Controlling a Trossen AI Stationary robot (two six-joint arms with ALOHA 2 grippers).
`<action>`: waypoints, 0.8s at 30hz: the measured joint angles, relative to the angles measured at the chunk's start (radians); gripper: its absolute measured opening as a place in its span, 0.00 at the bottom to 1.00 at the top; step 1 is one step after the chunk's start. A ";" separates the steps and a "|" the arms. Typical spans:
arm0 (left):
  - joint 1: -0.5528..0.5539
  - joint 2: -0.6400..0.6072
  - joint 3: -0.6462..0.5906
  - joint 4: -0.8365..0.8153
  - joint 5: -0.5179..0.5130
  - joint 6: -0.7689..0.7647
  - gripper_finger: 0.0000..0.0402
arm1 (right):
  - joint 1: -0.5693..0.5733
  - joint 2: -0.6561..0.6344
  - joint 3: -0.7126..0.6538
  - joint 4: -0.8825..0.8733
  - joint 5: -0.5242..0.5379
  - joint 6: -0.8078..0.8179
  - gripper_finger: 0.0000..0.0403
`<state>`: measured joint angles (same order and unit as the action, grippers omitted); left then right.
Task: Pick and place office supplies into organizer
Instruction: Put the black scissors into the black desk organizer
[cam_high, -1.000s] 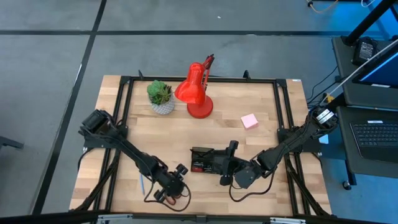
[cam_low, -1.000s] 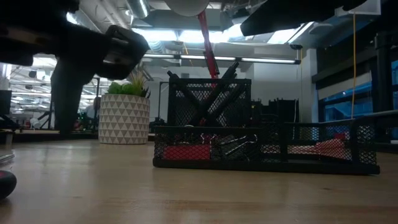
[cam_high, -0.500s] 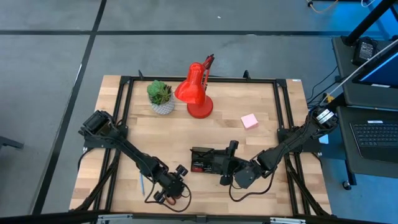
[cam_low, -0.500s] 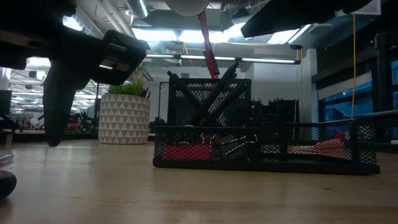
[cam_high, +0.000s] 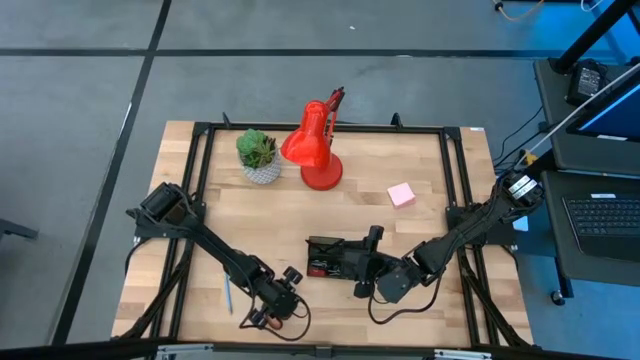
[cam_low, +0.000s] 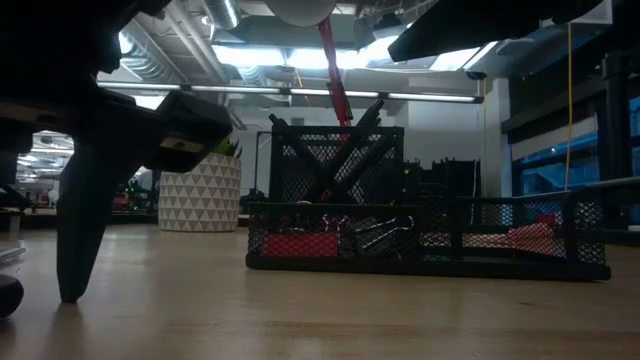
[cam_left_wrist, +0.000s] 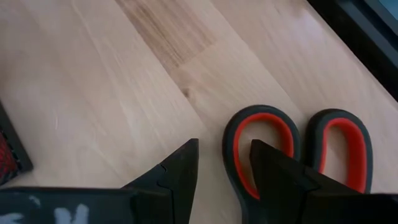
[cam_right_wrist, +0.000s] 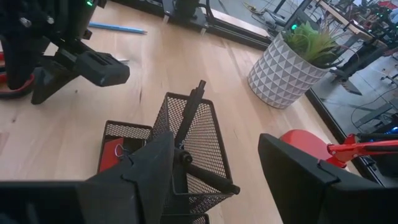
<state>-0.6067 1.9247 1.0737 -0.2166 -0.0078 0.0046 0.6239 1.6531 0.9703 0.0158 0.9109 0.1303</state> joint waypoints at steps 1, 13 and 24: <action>0.000 0.001 0.000 -0.001 0.000 -0.005 0.36 | 0.000 0.000 0.000 0.000 0.000 0.000 0.59; 0.000 0.003 -0.002 -0.005 0.000 -0.020 0.27 | 0.000 0.000 0.000 0.000 0.000 -0.003 0.59; -0.002 0.005 -0.003 -0.005 0.005 0.057 0.18 | 0.000 0.000 0.000 0.000 0.000 -0.004 0.59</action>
<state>-0.6086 1.9301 1.0705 -0.2216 -0.0025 0.0611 0.6243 1.6531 0.9703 0.0154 0.9108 0.1267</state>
